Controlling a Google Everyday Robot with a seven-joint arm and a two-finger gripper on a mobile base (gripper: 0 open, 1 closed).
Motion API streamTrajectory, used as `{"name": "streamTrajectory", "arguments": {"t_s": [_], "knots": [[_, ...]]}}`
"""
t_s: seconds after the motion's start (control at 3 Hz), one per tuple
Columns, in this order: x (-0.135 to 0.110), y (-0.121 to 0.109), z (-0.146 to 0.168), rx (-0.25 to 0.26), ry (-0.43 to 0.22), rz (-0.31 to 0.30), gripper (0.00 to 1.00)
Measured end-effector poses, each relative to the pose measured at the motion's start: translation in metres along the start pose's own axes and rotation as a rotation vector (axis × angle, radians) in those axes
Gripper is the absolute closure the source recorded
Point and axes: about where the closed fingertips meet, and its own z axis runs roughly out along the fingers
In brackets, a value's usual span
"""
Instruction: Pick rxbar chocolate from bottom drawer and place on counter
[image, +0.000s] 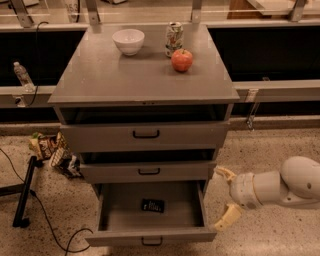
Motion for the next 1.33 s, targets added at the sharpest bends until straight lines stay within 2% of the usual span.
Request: {"name": "streamTrajectory", "arguments": {"t_s": [0.33,0.67,1.0,1.33], "knots": [[0.058,0.043,-0.002,0.051,-0.053,0.009,0.00],[0.058,0.042,-0.002,0.051,-0.054,0.009,0.00],[0.068,0.008,0.028,0.059,-0.093,0.031,0.00],[0.083,-0.051,0.082,0.110,-0.146,0.061,0.00]]}}
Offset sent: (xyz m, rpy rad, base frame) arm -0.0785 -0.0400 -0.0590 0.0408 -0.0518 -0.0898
